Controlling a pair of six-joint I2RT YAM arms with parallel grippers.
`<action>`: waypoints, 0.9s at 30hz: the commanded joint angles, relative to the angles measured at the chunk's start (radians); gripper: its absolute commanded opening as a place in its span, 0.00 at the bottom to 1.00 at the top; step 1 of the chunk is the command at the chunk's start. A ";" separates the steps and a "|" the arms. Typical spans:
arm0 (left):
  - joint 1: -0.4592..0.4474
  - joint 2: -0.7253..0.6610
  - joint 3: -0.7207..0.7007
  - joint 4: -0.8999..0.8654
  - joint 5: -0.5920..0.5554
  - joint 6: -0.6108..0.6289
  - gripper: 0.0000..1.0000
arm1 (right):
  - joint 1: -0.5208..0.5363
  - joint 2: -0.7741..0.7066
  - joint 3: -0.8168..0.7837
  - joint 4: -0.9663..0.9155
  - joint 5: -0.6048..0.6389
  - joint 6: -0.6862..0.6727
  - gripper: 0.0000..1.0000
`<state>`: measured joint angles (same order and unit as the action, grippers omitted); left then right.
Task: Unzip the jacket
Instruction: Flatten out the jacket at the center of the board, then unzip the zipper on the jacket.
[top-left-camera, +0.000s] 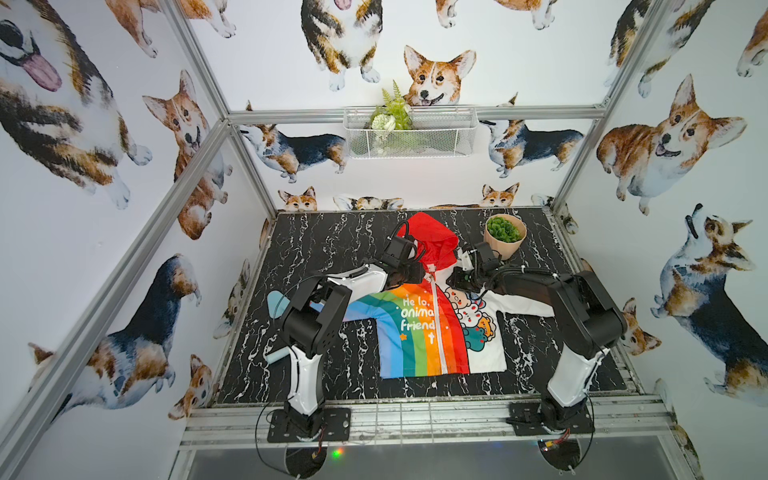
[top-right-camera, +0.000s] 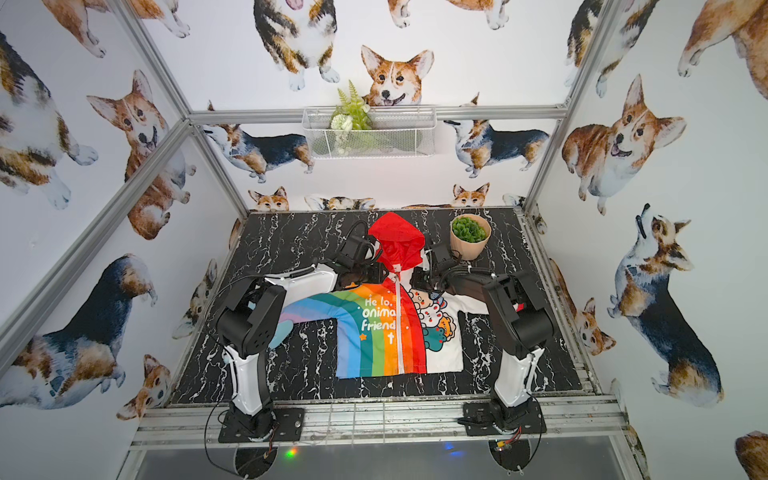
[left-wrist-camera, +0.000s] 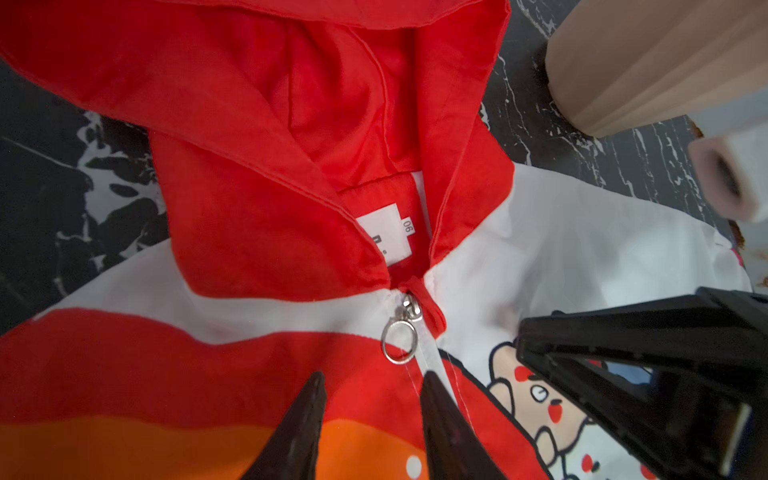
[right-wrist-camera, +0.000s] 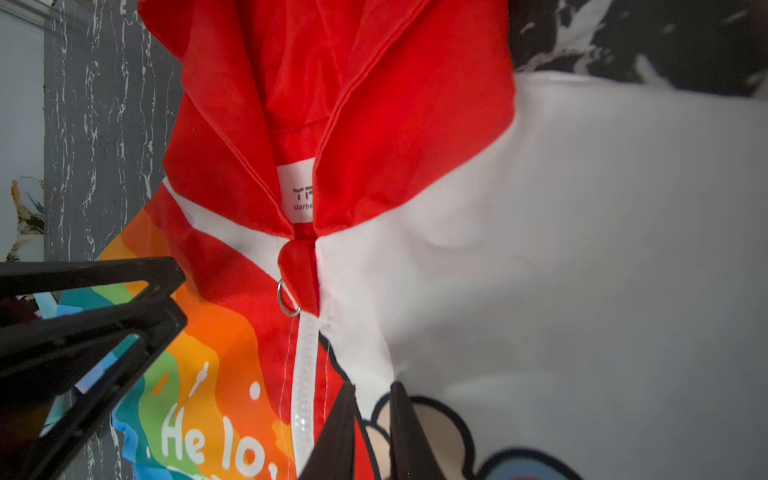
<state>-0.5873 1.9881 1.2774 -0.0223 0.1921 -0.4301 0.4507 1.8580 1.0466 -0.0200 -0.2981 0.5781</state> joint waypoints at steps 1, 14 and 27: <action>-0.002 0.025 0.038 0.000 0.024 -0.006 0.41 | 0.000 0.061 0.054 0.048 -0.060 0.025 0.19; 0.011 0.070 0.077 -0.028 -0.007 -0.011 0.42 | 0.000 0.158 0.147 0.025 -0.112 0.010 0.36; 0.014 0.084 0.076 -0.030 -0.006 -0.018 0.42 | 0.003 0.178 0.153 0.018 -0.141 -0.019 0.54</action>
<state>-0.5751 2.0697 1.3540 -0.0517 0.1913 -0.4416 0.4515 2.0239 1.2015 0.0257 -0.4519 0.5747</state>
